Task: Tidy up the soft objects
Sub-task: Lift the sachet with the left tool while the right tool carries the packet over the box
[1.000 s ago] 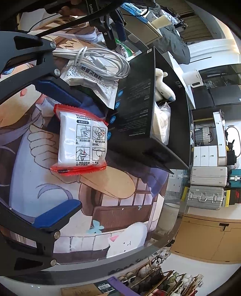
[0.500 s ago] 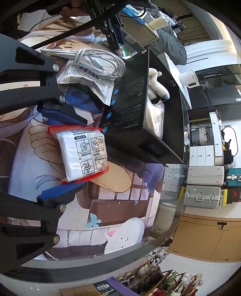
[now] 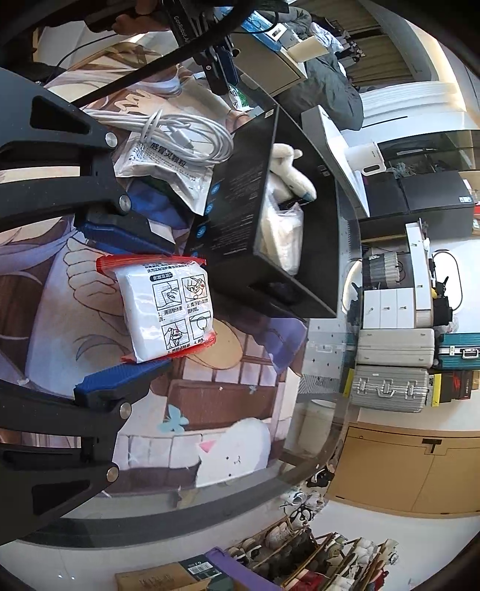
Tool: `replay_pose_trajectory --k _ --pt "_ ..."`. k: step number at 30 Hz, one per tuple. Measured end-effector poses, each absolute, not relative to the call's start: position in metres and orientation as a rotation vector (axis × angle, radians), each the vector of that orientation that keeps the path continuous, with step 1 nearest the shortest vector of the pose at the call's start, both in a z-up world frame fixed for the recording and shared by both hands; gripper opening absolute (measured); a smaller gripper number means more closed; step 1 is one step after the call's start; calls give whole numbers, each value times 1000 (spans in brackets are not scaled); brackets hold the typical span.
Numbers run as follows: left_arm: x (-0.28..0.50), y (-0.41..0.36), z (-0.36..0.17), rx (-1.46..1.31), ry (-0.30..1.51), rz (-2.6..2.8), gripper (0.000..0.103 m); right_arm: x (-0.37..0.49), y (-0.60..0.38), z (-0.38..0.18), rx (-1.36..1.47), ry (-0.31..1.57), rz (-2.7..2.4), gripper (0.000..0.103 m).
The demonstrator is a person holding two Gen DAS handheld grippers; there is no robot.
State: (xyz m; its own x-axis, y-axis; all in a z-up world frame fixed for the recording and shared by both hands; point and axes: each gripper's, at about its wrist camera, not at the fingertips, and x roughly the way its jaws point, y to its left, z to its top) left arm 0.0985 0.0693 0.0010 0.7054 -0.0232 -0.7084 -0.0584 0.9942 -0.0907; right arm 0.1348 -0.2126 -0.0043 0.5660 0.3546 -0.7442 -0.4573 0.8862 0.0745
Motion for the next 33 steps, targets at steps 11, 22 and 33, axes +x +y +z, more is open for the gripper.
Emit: replay_pose_trajectory --k 11,22,33 --pt "93 62 25 -108 713 4 44 122 -221 21 -103 790 488 56" --pt "94 50 49 -99 648 -36 44 113 -220 45 -106 737 498 56" --pt "101 36 66 -76 611 -89 44 110 -210 70 -129 699 532 56"
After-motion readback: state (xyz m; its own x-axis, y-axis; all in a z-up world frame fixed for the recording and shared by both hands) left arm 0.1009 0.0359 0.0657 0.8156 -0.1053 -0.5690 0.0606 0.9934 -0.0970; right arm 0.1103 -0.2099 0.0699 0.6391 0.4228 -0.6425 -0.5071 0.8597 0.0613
